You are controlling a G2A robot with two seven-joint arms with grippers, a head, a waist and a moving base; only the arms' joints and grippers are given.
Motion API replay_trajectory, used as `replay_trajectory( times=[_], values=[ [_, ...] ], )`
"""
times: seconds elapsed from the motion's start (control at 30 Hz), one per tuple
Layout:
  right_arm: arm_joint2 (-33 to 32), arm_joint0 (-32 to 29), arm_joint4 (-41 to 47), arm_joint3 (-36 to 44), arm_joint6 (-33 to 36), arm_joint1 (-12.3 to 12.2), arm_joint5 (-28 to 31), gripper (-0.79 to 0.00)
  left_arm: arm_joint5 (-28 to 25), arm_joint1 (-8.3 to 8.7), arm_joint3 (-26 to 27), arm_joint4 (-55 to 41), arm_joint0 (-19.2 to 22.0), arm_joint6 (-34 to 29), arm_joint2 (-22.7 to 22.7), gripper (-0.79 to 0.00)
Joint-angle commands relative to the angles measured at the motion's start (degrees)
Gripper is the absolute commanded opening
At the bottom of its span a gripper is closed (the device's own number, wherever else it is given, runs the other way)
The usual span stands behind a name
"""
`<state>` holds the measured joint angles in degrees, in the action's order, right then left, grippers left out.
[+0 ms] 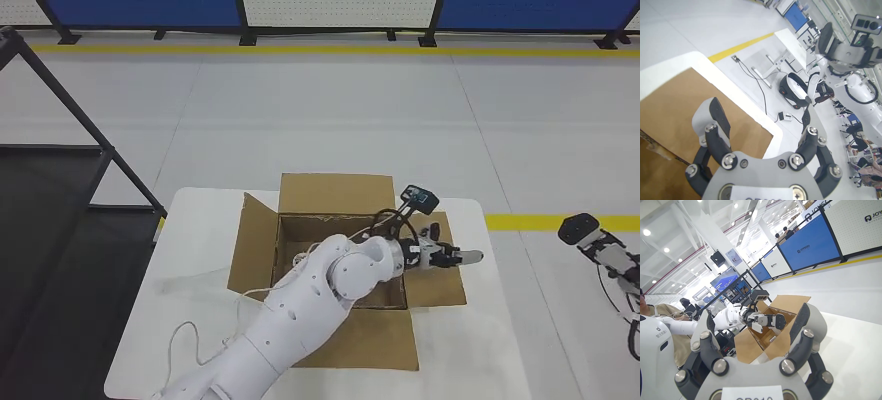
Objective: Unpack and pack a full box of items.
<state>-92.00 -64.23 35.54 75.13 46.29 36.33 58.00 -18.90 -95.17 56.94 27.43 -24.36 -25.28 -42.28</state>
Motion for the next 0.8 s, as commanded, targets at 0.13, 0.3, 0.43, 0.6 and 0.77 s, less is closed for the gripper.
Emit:
replay_trajectory(
  times=[0.13, 0.3, 0.43, 0.6, 0.77],
  values=[
    [3.4, 4.1, -0.9, -0.6, 0.5, 0.1, -0.5, 0.0, 6.3, 6.39, 26.2, 10.8, -16.4, -2.5, -14.8, 0.0],
    [7.8, 9.0, -5.4, 0.6, 1.6, 0.3, -1.6, 0.0, 7.9, 9.39, 44.3, 14.3, -30.1, -4.5, -26.0, 0.0],
    [11.6, 12.7, -12.2, 2.7, 2.2, 0.6, -2.2, 0.0, 7.9, 10.75, 53.4, 15.5, -38.7, -3.9, -32.9, 0.0],
    [17.3, 17.8, -19.4, 5.4, 3.1, 1.8, -4.9, 0.0, 7.7, 11.77, 59.4, 14.8, -46.8, -1.8, -39.6, 0.0],
    [21.0, 20.7, -22.5, 6.7, 1.7, 3.0, -8.0, 0.0, 6.8, 12.16, 61.3, 14.3, -49.6, -1.5, -41.5, 0.0]
  ],
)
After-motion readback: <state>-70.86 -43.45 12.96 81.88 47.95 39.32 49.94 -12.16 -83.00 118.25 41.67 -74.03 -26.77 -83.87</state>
